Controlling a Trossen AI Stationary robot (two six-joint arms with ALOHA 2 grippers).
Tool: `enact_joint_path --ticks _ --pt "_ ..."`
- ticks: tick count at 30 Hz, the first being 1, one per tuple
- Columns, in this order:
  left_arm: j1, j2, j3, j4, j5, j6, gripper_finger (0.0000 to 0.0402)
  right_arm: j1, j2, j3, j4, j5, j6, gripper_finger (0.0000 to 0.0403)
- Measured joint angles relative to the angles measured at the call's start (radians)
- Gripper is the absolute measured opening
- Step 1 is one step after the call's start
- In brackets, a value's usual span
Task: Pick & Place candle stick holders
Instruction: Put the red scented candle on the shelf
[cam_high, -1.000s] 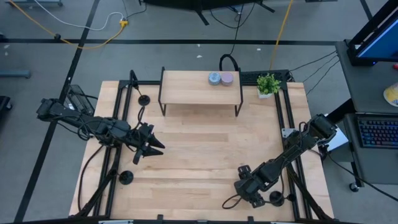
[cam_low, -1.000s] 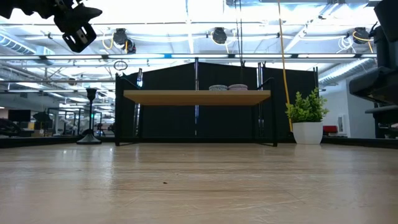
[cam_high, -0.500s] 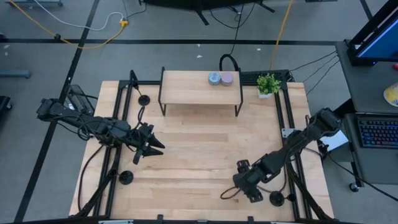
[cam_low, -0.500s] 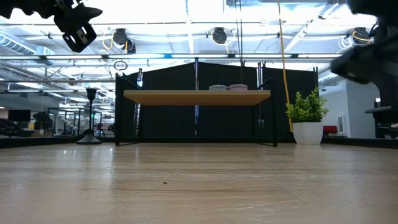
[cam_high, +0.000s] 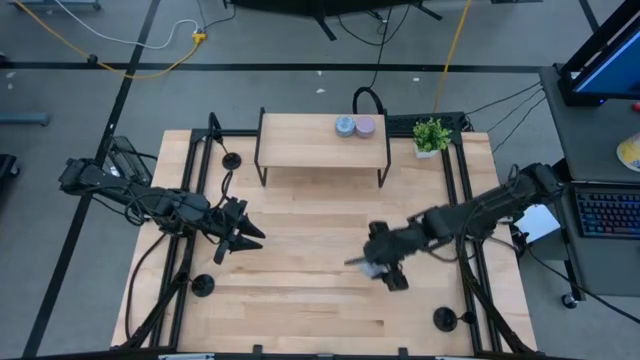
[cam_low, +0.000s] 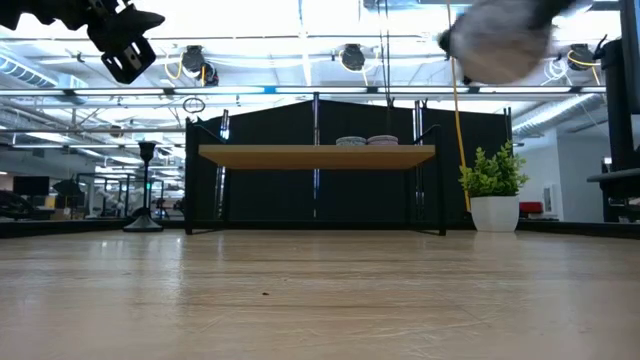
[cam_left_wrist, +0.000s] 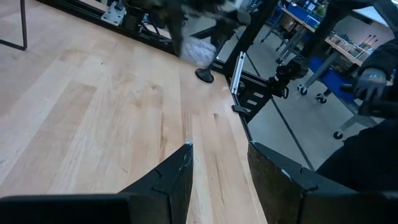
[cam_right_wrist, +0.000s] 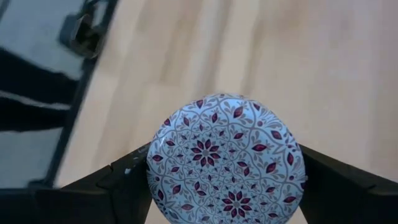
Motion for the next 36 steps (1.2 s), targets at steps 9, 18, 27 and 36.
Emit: enact_joint_path --ticks 9,18,27,36 --pt "0.0 0.0 0.0 0.009 0.0 0.003 0.0159 -0.273 -0.004 0.159 -0.07 0.017 -0.246 0.0312" --pt "0.01 0.0 0.0 0.018 -0.001 0.015 0.0159 -0.59 -0.004 0.23 -0.062 0.017 -0.433 0.0312" --pt "0.046 0.0 0.0 0.038 -0.001 0.017 0.0159 -0.817 0.033 0.233 -0.019 -0.044 -0.466 0.0312" --pt "0.075 0.0 0.0 0.042 0.0 0.012 0.0159 -0.896 0.129 0.232 -0.019 -0.068 -0.497 0.0313"
